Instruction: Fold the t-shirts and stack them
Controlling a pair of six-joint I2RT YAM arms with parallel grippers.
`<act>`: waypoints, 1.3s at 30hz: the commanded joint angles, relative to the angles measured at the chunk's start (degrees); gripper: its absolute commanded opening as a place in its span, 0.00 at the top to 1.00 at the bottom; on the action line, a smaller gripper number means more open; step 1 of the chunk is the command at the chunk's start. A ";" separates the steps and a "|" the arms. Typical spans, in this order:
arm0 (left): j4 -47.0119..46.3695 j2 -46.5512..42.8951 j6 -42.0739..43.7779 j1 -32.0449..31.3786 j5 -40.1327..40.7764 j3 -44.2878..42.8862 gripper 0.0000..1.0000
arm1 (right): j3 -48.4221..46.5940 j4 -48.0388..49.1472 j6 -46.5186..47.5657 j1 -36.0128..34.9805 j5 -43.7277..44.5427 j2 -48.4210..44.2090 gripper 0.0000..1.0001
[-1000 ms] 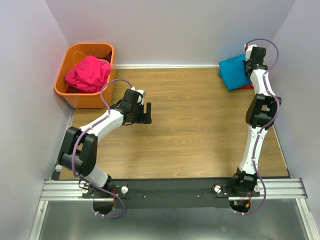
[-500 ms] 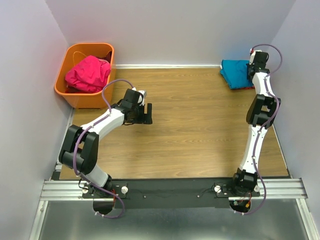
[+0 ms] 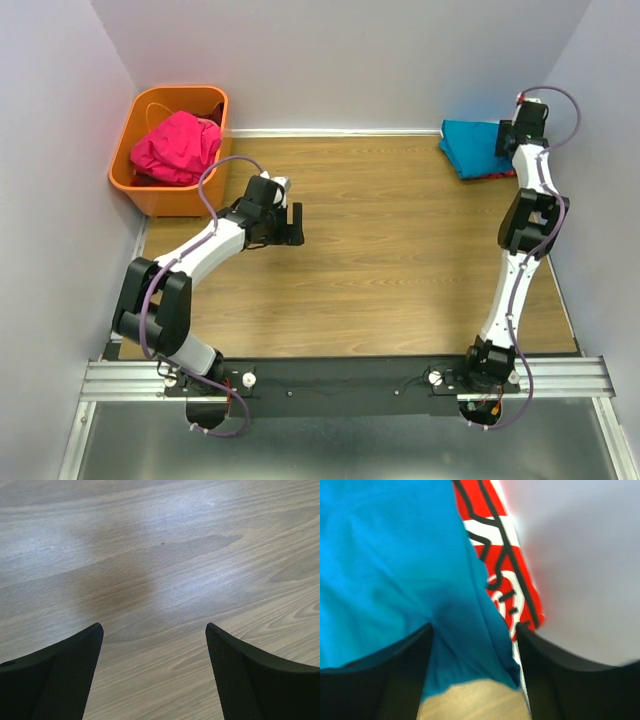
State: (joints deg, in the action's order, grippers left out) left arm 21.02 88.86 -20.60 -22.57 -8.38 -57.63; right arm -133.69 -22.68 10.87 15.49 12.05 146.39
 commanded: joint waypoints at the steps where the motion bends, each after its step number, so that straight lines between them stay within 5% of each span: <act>1: -0.10 -4.83 -1.28 0.33 3.98 0.15 0.09 | 2.90 1.49 -4.27 0.42 2.01 -9.43 0.24; 6: 0.43 -9.83 -1.02 0.24 12.14 -1.08 0.08 | 12.80 1.49 -9.28 0.42 -1.58 -23.84 0.00; 13: 2.27 -17.48 -0.32 0.33 21.47 -3.72 0.08 | 31.45 1.23 -21.40 0.42 -10.64 -46.96 0.00; 19: 1.84 -28.55 -3.48 0.33 28.59 -1.27 0.08 | 52.27 1.23 -29.51 0.42 -26.89 -69.68 0.00; 22: 2.62 -34.27 -5.23 0.33 32.19 -0.30 0.08 | 64.58 1.76 -31.43 -2.63 -20.27 -83.56 0.00; 27: 6.14 -43.57 -6.82 0.24 37.29 0.84 0.08 | 71.54 -1.83 -28.19 -11.61 -8.46 -97.91 0.00; 39: 4.30 -65.29 -9.98 0.24 40.37 11.92 0.08 | 86.22 -5.89 -31.09 -15.40 -5.99 -120.45 0.00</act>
State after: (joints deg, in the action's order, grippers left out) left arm 25.82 26.59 -28.40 -22.57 28.71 -48.18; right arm -50.30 -26.48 -19.14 0.56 3.81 28.47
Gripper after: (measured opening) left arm 0.917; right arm 0.997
